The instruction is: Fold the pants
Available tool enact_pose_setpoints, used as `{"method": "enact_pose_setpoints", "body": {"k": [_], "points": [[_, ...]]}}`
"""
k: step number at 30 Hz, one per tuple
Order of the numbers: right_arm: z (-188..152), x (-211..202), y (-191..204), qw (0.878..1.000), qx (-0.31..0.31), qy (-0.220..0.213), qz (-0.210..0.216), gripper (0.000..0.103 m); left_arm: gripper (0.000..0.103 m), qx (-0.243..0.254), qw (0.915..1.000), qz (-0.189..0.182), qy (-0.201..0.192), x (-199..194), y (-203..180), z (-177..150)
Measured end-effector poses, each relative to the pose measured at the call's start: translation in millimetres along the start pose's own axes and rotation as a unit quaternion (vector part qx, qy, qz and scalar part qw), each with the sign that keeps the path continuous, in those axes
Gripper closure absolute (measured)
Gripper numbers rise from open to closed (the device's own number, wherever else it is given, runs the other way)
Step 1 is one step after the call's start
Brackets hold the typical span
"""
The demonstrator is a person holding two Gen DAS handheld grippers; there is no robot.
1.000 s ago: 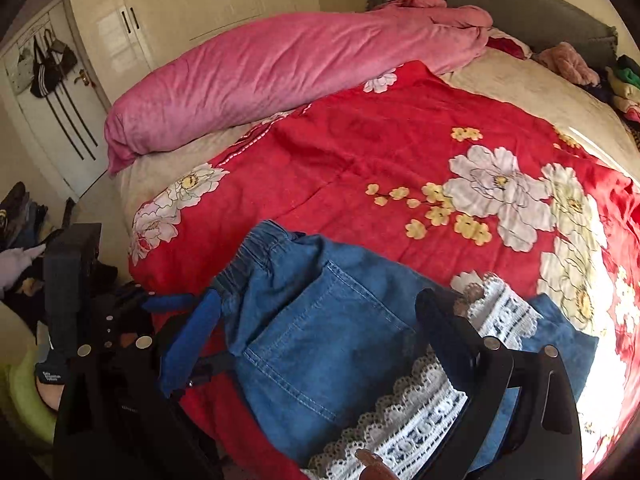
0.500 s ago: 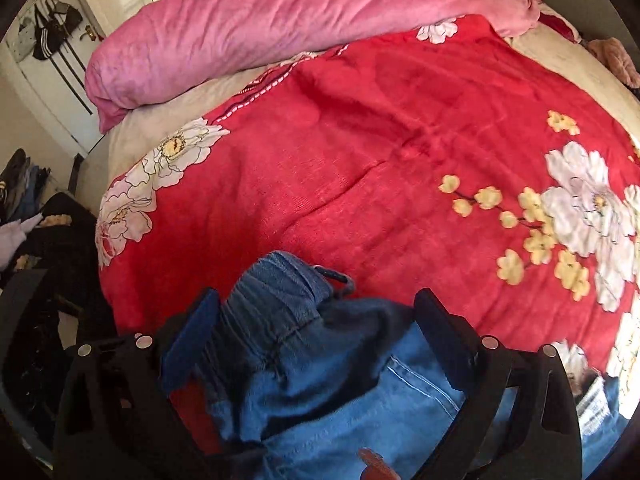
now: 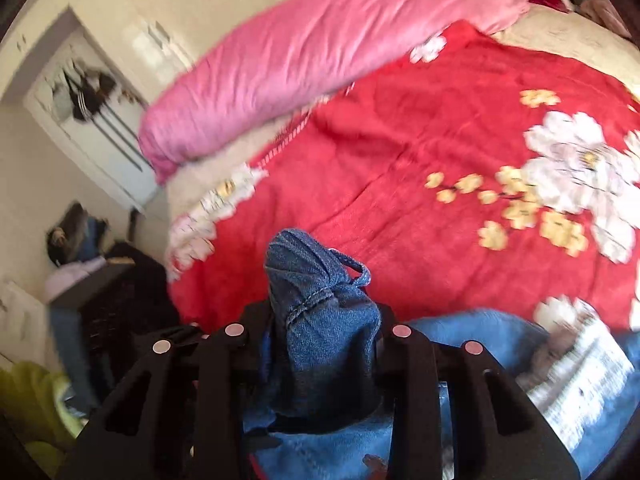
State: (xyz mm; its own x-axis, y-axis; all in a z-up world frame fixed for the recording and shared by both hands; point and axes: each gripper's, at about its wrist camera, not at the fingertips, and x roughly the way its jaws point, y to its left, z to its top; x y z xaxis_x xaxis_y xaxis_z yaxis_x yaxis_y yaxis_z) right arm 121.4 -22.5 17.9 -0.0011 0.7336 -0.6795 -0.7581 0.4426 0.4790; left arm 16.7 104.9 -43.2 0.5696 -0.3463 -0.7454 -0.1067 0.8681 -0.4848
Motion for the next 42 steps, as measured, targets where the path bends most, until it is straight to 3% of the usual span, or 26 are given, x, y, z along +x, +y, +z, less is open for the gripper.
{"method": "enact_pose_setpoints", "body": {"k": [8, 11, 13, 14, 18, 22, 26, 29, 30, 33, 35, 37, 39, 42], "points": [[-19, -65, -25, 0.998, 0.035, -0.058, 0.015, 0.069, 0.011, 0.002, 0.9927, -0.117, 0.03, 22, -46, 18], [-35, -93, -39, 0.994, 0.057, -0.087, 0.026, 0.056, 0.011, 0.055, 0.9905, -0.124, 0.019, 20, -81, 16], [-50, -114, -50, 0.99, 0.077, -0.115, 0.014, 0.033, 0.011, 0.098, 0.9873, -0.123, 0.02, 22, -106, 11], [-59, -123, -58, 0.988, 0.092, -0.123, 0.0, 0.028, 0.011, 0.113, 0.9851, -0.127, 0.026, 24, -115, 7], [-103, -148, -89, 0.976, 0.165, -0.124, -0.065, 0.025, 0.011, 0.164, 0.9756, -0.136, 0.054, 41, -145, -8], [-144, -156, -111, 0.963, 0.23, -0.126, -0.061, 0.016, 0.011, 0.191, 0.969, -0.134, 0.081, 56, -161, -27], [-150, -150, -118, 0.96, 0.249, -0.124, -0.043, 0.016, 0.011, 0.22, 0.9662, -0.106, 0.083, 63, -169, -36], [-143, -135, -112, 0.966, 0.227, -0.095, -0.075, 0.02, 0.01, 0.22, 0.9669, -0.102, 0.08, 63, -167, -36], [-137, -126, -107, 0.971, 0.208, -0.083, -0.079, 0.049, 0.01, 0.217, 0.9676, -0.102, 0.078, 62, -166, -36], [-125, -124, -87, 0.98, 0.162, -0.102, -0.061, 0.06, 0.01, 0.216, 0.9698, -0.09, 0.07, 61, -165, -37], [-120, -131, -79, 0.981, 0.147, -0.125, -0.036, 0.063, 0.01, 0.217, 0.9704, -0.085, 0.064, 63, -167, -36], [-116, -131, -82, 0.98, 0.144, -0.126, -0.06, 0.063, 0.01, 0.222, 0.9701, -0.079, 0.059, 63, -168, -37], [-121, -126, -95, 0.975, 0.164, -0.102, -0.113, 0.063, 0.01, 0.226, 0.9695, -0.076, 0.059, 63, -168, -40], [-138, -123, -119, 0.965, 0.224, -0.091, -0.105, 0.061, 0.01, 0.233, 0.9675, -0.076, 0.062, 65, -170, -43]]}}
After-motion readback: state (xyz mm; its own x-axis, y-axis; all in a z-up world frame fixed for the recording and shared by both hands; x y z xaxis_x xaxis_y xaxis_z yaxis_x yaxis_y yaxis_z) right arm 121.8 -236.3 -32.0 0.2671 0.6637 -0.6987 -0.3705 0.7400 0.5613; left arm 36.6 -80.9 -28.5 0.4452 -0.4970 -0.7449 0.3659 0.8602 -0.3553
